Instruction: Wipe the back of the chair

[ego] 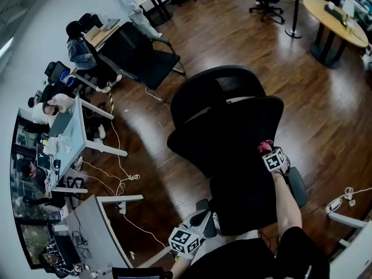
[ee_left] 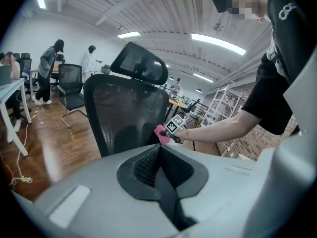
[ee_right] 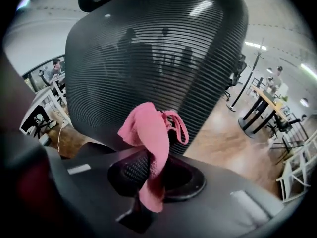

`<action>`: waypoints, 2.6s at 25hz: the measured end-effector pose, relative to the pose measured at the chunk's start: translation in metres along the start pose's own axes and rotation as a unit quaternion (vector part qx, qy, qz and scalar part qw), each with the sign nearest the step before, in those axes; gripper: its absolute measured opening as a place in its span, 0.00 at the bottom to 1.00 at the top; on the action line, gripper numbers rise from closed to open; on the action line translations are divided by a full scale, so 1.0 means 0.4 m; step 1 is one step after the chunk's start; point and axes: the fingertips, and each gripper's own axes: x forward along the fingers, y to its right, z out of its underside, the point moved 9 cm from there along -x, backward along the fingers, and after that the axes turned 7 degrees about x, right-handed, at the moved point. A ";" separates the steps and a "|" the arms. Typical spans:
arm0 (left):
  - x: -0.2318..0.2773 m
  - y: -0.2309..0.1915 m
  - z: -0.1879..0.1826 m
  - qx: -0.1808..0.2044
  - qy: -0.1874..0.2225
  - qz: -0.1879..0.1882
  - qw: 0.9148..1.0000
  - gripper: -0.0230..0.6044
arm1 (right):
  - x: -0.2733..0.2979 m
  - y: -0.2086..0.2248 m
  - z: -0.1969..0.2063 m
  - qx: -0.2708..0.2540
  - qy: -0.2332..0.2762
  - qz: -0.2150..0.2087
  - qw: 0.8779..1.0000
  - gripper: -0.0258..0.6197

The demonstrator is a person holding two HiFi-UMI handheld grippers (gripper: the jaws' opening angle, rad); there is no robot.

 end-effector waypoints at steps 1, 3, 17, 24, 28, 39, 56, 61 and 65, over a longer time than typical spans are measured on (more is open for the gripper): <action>0.008 0.010 0.000 0.000 -0.002 0.003 1.000 0.02 | -0.007 0.029 0.009 0.005 -0.002 0.011 1.000 0.11; 0.020 0.025 0.003 0.000 -0.006 0.009 1.000 0.02 | -0.020 0.076 0.034 0.026 -0.008 0.035 0.999 0.11; -0.026 -0.011 0.043 -0.004 -0.008 0.014 1.000 0.02 | 0.047 -0.144 0.040 0.011 -0.023 -0.008 1.000 0.11; -0.105 -0.085 0.076 -0.008 -0.003 0.011 1.000 0.02 | 0.074 -0.488 -0.026 -0.035 0.005 -0.078 0.996 0.11; -0.141 -0.126 0.099 -0.013 -0.007 0.009 1.000 0.02 | 0.080 -0.681 -0.043 -0.080 0.007 -0.128 0.988 0.11; -0.170 -0.159 0.123 -0.014 -0.013 0.010 1.000 0.02 | 0.115 -0.874 -0.032 -0.146 -0.010 -0.179 0.973 0.11; 0.046 0.002 0.112 0.002 -0.042 0.059 0.997 0.02 | 0.111 -0.162 0.096 -0.042 -0.019 -0.028 0.999 0.12; 0.097 0.080 0.081 0.002 -0.045 0.071 0.996 0.02 | 0.070 0.009 0.147 -0.004 -0.031 0.010 0.999 0.12; 0.112 0.152 0.077 0.008 -0.048 0.074 0.996 0.02 | 0.015 0.108 0.212 0.041 -0.028 0.052 0.997 0.12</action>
